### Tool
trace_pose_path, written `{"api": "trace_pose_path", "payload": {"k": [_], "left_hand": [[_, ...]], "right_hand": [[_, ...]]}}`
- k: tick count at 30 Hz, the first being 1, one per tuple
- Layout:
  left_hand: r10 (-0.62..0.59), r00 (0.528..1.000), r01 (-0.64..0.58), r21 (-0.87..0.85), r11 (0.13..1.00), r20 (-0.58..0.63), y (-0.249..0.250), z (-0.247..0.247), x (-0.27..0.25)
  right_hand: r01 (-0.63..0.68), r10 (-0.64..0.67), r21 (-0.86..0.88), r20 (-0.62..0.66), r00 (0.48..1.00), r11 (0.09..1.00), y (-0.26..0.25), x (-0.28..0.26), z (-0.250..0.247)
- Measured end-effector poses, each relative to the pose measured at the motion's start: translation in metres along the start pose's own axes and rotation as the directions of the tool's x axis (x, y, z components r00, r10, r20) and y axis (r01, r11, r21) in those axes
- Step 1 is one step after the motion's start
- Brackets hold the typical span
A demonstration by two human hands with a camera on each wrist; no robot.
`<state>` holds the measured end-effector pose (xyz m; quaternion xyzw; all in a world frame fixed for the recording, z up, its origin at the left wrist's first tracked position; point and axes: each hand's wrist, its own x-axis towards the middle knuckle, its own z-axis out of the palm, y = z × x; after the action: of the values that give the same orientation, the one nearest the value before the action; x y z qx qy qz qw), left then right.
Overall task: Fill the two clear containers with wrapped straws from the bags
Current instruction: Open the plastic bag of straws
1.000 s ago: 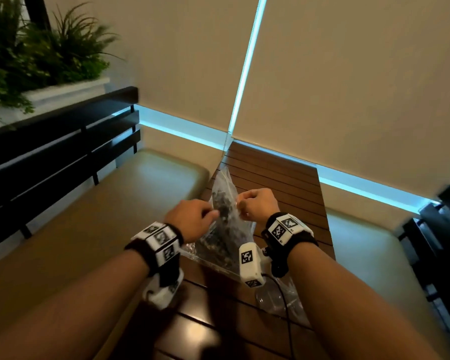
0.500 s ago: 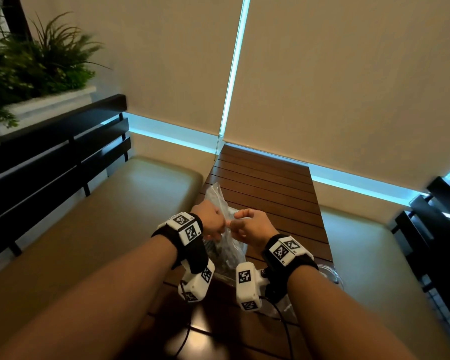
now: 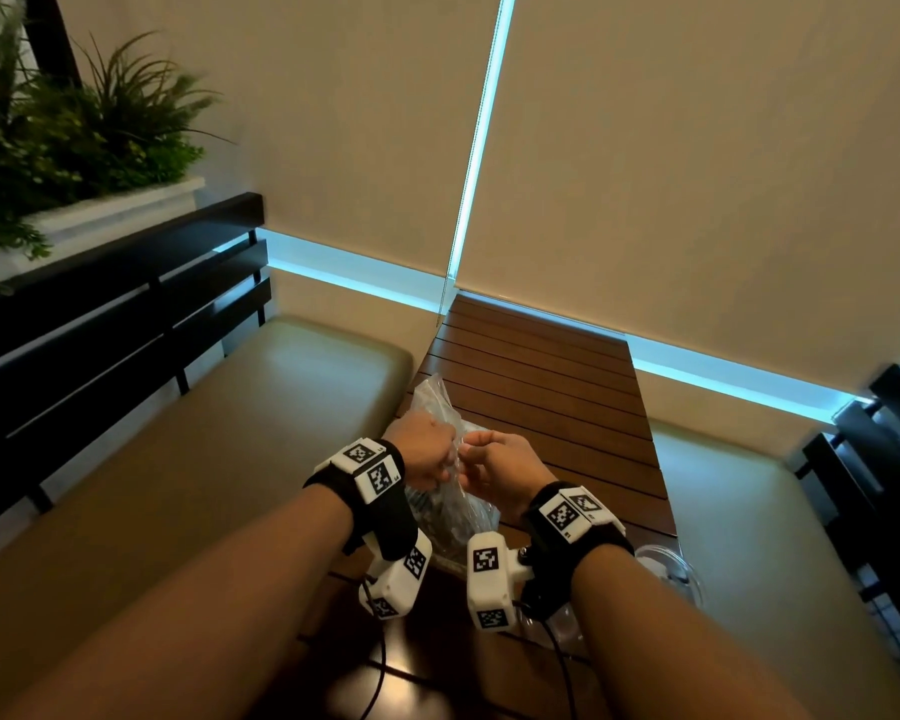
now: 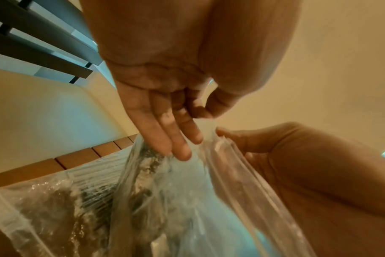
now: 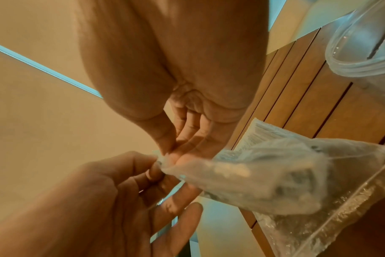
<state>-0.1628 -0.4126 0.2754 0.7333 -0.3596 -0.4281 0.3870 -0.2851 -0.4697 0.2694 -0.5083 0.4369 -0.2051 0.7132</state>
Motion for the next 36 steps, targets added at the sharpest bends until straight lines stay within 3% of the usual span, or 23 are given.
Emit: {"api": "trace_pose_path", "payload": {"k": [10,15,18,21,26,29,36], "left_hand": [[0.047,0.999,-0.047,0.142,0.989,0.004,0.003,0.0,0.001],[0.029,1.0,-0.027,0.146,0.989,-0.007,0.01,-0.003,-0.003],[0.082,0.995,-0.068,0.201,0.977,-0.064,0.014,-0.002,-0.002],[0.109,0.988,-0.083,0.228,0.97,-0.105,0.014,-0.001,0.0],[0.085,0.988,-0.067,0.141,0.988,-0.125,0.007,0.002,-0.001],[0.067,0.988,-0.037,0.199,0.979,-0.142,0.002,0.004,0.0],[0.071,0.991,-0.055,0.143,0.988,-0.114,0.003,0.003,0.003]], "right_hand": [[0.019,-0.019,-0.088,-0.003,1.0,0.996,-0.002,0.0,0.002],[0.062,-0.102,-0.201,-0.199,0.975,0.978,-0.002,0.007,0.006],[0.088,-0.219,-0.432,-0.264,0.94,0.898,-0.006,0.007,0.008],[0.133,-0.286,-0.562,-0.193,0.939,0.817,-0.011,0.006,0.013],[0.103,-0.21,-0.55,-0.135,0.968,0.828,-0.009,0.008,0.011],[0.11,-0.19,-0.541,-0.094,0.977,0.834,-0.007,0.008,0.015],[0.034,-0.215,-0.692,-0.177,0.96,0.721,-0.007,0.005,0.019]]}}
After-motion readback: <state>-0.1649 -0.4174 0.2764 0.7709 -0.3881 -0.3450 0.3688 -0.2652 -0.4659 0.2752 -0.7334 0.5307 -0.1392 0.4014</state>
